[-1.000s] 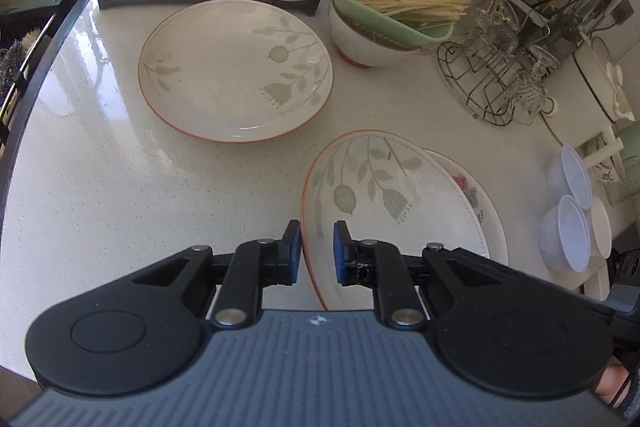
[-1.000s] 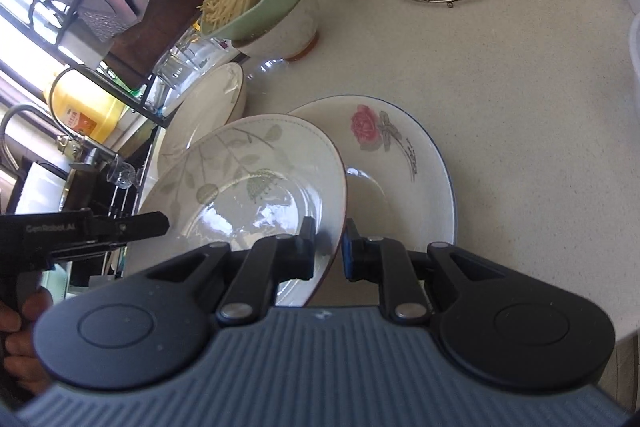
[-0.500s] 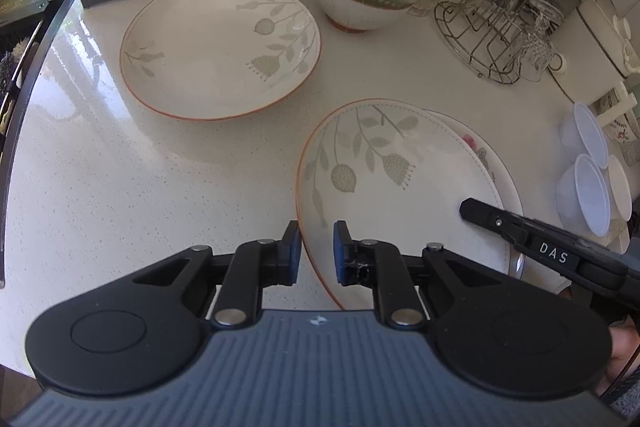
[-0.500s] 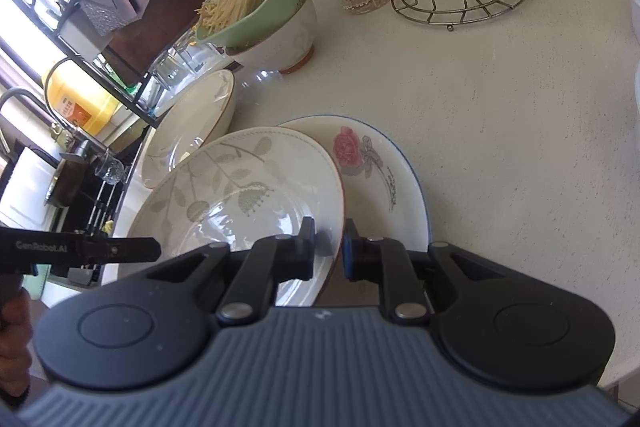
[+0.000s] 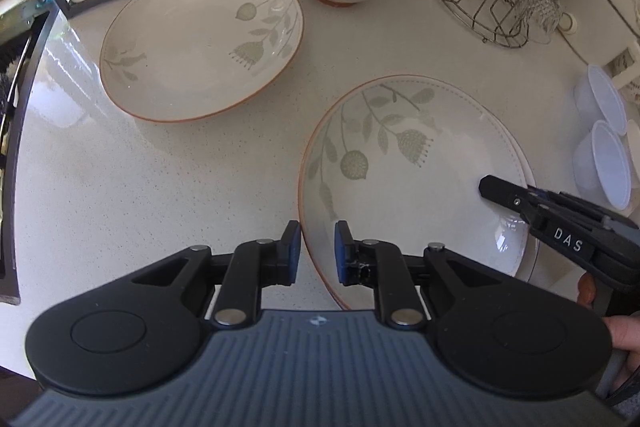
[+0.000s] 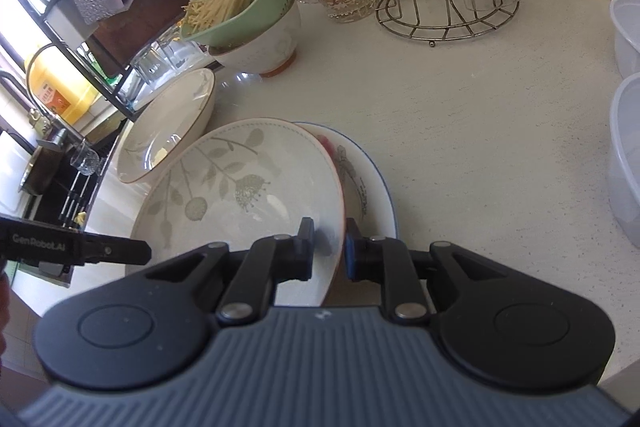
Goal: Organize plates and bowls
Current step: 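Lower the leaf-pattern plate onto the rose plate with both grippers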
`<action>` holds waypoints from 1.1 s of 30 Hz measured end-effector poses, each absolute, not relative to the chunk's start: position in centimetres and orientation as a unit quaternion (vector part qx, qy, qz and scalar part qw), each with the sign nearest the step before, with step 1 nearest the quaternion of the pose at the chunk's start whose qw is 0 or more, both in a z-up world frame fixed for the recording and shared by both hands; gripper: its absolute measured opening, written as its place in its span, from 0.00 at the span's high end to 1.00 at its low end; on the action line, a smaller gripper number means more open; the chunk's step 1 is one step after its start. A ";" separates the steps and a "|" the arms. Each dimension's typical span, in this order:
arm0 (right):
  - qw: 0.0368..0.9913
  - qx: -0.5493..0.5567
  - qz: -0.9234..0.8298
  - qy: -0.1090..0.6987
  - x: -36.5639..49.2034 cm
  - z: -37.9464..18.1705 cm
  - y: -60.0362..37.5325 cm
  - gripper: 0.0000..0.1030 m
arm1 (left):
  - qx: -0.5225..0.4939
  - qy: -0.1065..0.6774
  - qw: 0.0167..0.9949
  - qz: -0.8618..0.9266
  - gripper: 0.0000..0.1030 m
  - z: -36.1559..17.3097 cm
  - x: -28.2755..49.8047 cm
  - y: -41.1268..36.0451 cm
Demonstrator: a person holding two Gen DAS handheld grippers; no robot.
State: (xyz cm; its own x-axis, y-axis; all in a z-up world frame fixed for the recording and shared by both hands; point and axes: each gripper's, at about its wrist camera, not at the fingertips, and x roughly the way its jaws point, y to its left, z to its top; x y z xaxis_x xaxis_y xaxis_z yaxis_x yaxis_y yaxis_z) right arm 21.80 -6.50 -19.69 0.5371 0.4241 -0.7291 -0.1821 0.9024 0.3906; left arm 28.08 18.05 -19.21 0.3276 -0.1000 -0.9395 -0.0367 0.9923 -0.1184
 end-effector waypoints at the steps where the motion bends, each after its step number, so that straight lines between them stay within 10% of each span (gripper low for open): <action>1: 0.867 0.133 0.173 0.448 21.8 -19.6 -6.5 0.82 | -0.057 0.582 0.811 -0.021 0.82 -19.3 28.1 17.9; 33: 0.896 0.134 0.144 0.399 19.1 -10.8 -7.6 0.83 | -0.126 0.480 0.866 -0.068 0.81 -9.4 24.0 17.2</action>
State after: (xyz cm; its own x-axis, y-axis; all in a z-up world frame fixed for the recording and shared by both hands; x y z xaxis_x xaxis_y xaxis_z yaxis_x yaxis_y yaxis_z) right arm 19.08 -7.61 -10.80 0.6400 0.3642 -0.6766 -0.1502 0.9228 0.3547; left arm 23.98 17.24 -9.37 0.5308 -0.2380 -0.8134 -0.0033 0.9592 -0.2828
